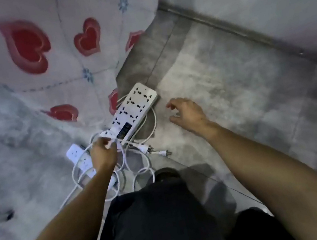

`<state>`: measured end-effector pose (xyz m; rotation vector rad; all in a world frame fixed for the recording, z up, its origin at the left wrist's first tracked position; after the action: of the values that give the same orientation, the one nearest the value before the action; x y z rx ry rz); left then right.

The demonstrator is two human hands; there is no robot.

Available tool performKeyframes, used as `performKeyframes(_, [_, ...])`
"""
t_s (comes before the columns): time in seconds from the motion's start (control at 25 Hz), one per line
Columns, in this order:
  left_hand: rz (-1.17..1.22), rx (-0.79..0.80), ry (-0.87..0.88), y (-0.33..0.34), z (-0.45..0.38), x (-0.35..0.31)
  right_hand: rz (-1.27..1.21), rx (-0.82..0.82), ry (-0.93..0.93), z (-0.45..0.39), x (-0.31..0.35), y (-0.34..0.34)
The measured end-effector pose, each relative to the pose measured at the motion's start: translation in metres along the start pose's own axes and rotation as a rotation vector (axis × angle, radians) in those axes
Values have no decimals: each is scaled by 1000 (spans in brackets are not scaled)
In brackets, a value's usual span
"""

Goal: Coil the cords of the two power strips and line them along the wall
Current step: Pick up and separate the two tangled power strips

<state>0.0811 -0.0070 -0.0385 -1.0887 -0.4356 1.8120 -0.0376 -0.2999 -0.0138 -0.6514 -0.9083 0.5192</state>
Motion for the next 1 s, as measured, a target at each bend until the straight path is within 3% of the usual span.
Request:
performKeyframes(0.08, [-91,-172,-88,-14,-8,25,138,55,-65,-21,26,18])
performKeyframes(0.16, [-74,-242,-187,-15,-10,37,314,95,-100,-38,41,31])
performKeyframes(0.4, [330,-135,-498,4,-20,104,713,274,-142,-86,94,78])
performKeyframes(0.56, [312,-103,-569,4,-22,129,1048,410,-88,-100,117,93])
performKeyframes(0.76, [127,-245,-586,-14,-16,152,1108,413,-142,-113,119,92])
performKeyframes(1.0, [106,-234,-538,-7,-12,146,1025,341,-161,-111,91,104])
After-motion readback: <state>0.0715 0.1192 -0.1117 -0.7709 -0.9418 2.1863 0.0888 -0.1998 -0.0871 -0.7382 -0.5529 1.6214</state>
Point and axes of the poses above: each hand's wrist, its own z-axis away from the middle knuckle, its own y-axis out of the palm, x = y × z, the point moved 9 cm from there along -z, towards the middle knuckle, and after that the axes turned 9 degrees about x, right-handed, at the moved point
